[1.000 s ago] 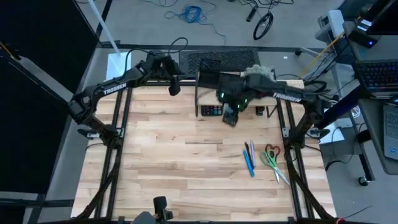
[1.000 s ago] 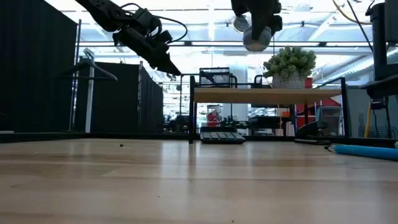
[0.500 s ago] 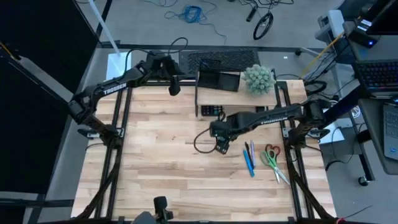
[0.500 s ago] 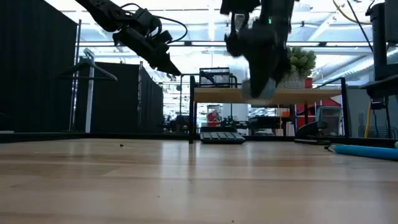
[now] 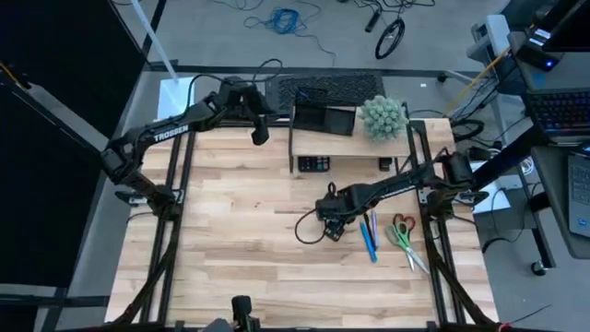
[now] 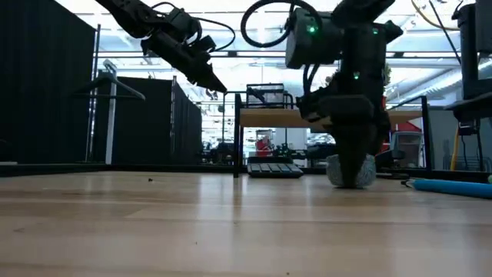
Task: Pick and place office supplies into organizer
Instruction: Remove the green scented candle from the black desk organizer on the shelf
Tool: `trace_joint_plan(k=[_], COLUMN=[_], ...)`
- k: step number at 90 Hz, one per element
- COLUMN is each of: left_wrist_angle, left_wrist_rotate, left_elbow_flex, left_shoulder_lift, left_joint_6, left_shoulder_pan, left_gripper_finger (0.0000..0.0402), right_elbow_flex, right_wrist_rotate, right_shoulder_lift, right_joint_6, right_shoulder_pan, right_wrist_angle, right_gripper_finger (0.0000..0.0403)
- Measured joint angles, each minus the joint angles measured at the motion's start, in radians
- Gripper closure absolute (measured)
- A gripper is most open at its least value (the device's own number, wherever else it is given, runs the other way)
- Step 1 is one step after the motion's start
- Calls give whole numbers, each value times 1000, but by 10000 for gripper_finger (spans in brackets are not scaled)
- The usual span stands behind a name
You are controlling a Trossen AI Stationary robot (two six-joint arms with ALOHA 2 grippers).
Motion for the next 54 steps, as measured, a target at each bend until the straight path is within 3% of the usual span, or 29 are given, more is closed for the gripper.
trace_joint_plan(k=[31, 54], left_wrist_angle=[-3, -2], left_wrist_rotate=[0, 0], left_elbow_flex=[0, 0], left_shoulder_lift=[0, 0], left_joint_6=[1, 0], left_shoulder_pan=[-1, -1], left_gripper_finger=[330, 330], right_elbow_flex=[8, 167], right_wrist_rotate=[-59, -11], right_shoulder_lift=[-4, -76], right_joint_6=[10, -108], right_shoulder_pan=[-23, -20], right_wrist_angle=[-17, -183], right_gripper_finger=[67, 65])
